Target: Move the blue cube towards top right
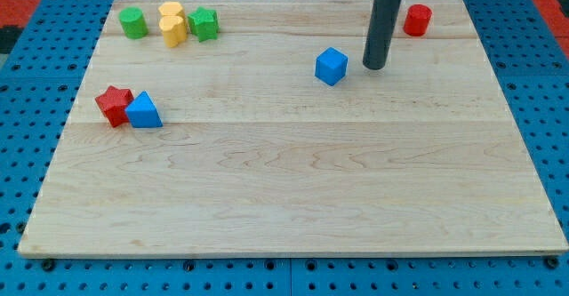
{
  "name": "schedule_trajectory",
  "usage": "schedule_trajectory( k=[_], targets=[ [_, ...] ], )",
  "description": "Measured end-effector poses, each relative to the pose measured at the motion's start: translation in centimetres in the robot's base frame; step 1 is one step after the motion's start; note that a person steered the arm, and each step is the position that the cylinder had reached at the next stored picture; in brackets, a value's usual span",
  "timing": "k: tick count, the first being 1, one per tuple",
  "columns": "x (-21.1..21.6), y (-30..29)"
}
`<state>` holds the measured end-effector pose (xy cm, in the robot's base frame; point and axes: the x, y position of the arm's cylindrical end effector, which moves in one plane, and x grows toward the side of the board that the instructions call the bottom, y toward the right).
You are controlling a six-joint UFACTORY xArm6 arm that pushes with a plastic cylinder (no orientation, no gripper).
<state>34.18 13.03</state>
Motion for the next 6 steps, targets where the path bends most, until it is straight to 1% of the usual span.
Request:
schedule_trajectory(
  k=[1,2,3,4,5,6],
  targets=[
    [7.7,-0.7],
    [3.9,-9.0],
    [-0.4,-5.4],
    [-2.3,-1.8],
    [0.9,-3.9],
    [-2.1,-7.4]
  ],
)
